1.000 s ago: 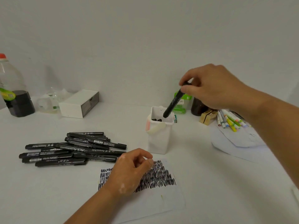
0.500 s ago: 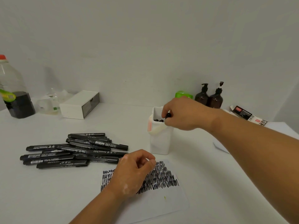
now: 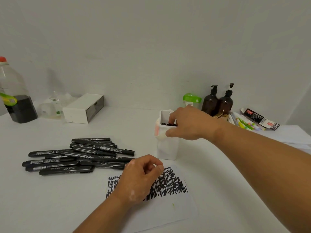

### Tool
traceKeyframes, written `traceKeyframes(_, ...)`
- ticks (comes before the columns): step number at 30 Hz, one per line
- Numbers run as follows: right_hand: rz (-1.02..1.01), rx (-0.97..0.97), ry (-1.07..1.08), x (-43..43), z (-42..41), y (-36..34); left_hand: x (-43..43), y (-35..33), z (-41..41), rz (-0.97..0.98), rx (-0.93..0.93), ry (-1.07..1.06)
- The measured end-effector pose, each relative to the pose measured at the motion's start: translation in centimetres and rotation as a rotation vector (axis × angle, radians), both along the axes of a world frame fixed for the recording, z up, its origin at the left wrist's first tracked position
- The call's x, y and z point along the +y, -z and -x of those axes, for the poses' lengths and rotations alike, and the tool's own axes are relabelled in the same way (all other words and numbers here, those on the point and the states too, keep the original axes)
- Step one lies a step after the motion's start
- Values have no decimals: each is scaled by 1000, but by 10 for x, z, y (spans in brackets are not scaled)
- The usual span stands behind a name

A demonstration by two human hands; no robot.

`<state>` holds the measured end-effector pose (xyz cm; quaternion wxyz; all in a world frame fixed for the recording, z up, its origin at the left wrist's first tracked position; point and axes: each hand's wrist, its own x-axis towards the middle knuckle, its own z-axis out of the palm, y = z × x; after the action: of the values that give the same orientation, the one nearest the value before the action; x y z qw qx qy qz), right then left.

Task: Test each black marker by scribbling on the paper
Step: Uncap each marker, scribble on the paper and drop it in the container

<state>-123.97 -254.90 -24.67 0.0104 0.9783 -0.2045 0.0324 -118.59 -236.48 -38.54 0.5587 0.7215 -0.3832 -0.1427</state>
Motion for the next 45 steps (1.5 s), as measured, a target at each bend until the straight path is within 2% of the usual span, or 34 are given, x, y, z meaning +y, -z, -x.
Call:
traceKeyframes(5,-67,-141,-18,-4,14,-14,0,1,-2,-3,-5,0)
traceKeyframes(8,-99,-325,-15,-7,39,-16,-1,2,-4,-6,-12,-5)
traceKeyframes(12,-213,-524,20,-5,81,21,1,2,-3,-11,-31,-10)
traceKeyframes(16,-418,-475,118,1,103,92,3,0,0,-29,-106,-43)
traceKeyframes(21,-504,-516,141,13,104,141,6,1,8,-70,-225,-28)
traceKeyframes(24,-530,-572,118,16,106,150,10,0,3,-96,-343,-109)
traceKeyframes(27,-538,-572,91,17,109,154,24,-3,-12,-167,-537,-225)
traceKeyframes(32,-596,-604,85,17,109,150,61,-5,-52,-450,-890,-332)
traceKeyframes(35,-626,-607,75,19,110,148,70,-1,-65,-630,-975,-303)
traceKeyframes(37,-641,-601,71,20,111,147,70,2,-68,-679,-1009,-273)
traceKeyframes(45,-665,-607,87,17,115,144,54,5,-65,-634,-1072,-192)
